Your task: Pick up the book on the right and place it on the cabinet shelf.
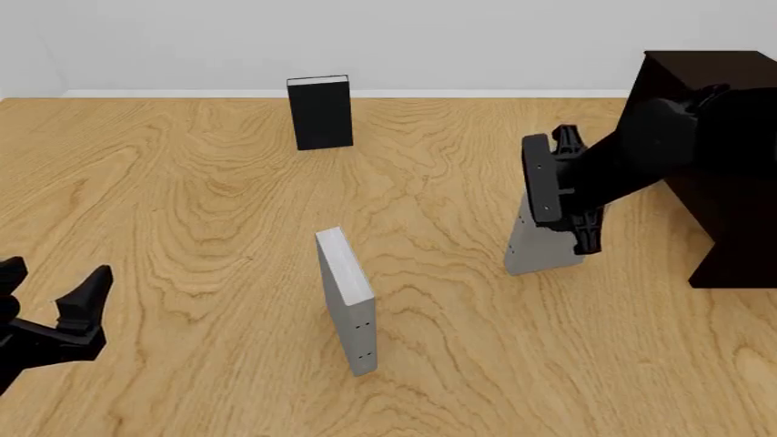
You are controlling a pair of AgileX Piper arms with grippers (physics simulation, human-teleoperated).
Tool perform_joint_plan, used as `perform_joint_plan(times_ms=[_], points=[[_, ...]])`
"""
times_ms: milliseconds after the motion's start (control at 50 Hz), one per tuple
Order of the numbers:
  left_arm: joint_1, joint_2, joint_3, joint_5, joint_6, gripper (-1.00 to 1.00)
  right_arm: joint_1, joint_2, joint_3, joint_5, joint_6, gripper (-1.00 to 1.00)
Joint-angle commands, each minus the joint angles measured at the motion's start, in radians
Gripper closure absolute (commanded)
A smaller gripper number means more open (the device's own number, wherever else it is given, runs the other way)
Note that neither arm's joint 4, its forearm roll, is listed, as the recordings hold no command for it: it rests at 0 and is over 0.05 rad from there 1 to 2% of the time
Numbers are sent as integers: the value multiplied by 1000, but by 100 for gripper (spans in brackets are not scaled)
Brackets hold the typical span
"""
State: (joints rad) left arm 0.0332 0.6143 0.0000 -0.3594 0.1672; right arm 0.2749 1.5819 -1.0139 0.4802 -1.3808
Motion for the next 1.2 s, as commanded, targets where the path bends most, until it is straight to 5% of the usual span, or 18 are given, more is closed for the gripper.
perform_joint_plan(times_ms=[20,240,380,680,960,1200], points=[[-2,11,0,-12,-2,-100,-6,12,4,21,29,100],[-5,14,0,-15,-4,-100,13,-15,9,79,58,100],[-8,5,0,-8,-5,-100,126,-30,-2,170,174,100],[-15,16,0,-22,-8,-100,181,-75,-21,291,261,100],[-20,-49,0,29,-6,-100,164,-168,-5,375,267,100],[-25,-114,0,76,-3,-100,96,-304,55,329,185,100]])
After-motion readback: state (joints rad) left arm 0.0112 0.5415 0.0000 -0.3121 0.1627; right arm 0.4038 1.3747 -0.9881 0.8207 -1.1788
